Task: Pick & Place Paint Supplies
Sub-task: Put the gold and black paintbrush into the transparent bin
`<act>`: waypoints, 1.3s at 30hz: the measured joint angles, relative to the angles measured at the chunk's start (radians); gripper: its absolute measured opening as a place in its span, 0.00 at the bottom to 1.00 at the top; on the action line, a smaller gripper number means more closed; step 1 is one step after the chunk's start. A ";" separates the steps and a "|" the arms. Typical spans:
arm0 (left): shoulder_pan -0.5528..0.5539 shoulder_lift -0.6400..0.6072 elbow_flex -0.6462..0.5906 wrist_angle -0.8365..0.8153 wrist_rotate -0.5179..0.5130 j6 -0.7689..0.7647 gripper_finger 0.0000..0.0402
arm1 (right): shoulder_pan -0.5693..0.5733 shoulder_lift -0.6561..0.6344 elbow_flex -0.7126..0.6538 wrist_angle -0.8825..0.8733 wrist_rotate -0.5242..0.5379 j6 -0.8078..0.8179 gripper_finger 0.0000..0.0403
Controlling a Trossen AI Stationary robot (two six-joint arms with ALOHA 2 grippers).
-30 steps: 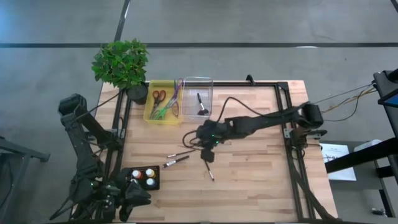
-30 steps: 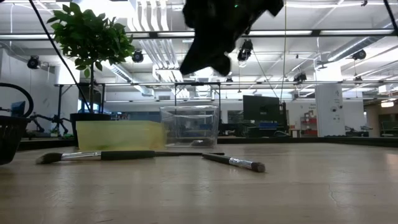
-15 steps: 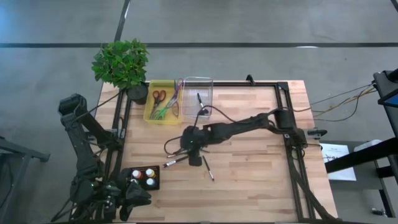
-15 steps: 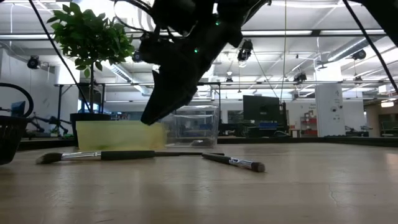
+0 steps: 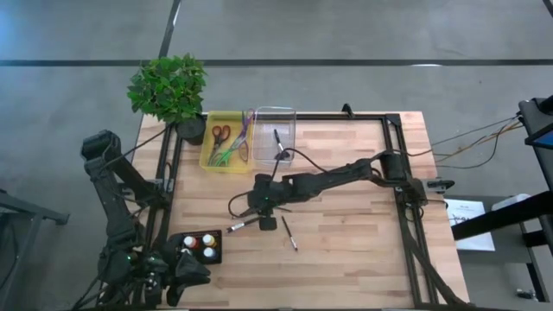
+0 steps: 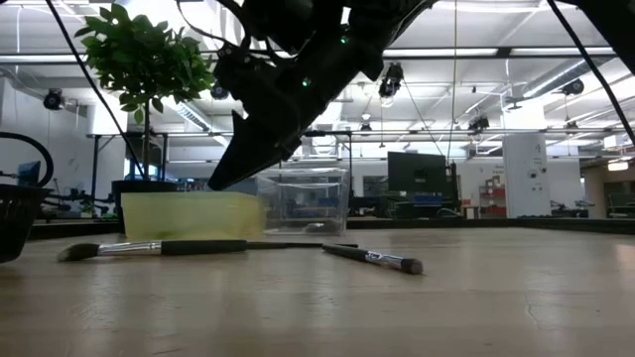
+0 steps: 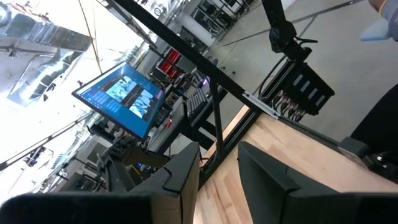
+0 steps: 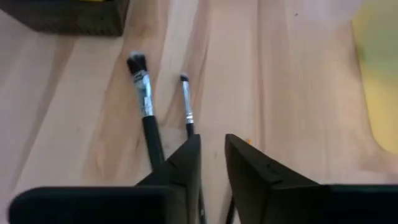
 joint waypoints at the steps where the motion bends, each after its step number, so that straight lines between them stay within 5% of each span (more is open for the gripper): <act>1: 0.000 0.000 0.000 0.000 0.000 0.000 0.29 | -0.003 0.000 -0.002 0.007 0.000 0.000 0.16; 13: 0.000 0.000 0.000 -0.023 -0.054 -0.019 0.29 | -0.040 0.024 -0.053 0.091 -0.002 0.046 0.11; 27: 0.000 0.000 0.000 -0.023 -0.060 -0.019 0.29 | -0.050 0.140 -0.008 0.076 0.000 0.070 0.39; 31: 0.000 0.000 0.000 -0.023 -0.060 -0.019 0.29 | -0.056 0.157 -0.003 0.051 0.000 0.093 0.33; 39: 0.000 0.000 0.000 -0.022 -0.060 -0.019 0.29 | -0.061 0.168 -0.004 0.019 0.001 0.110 0.04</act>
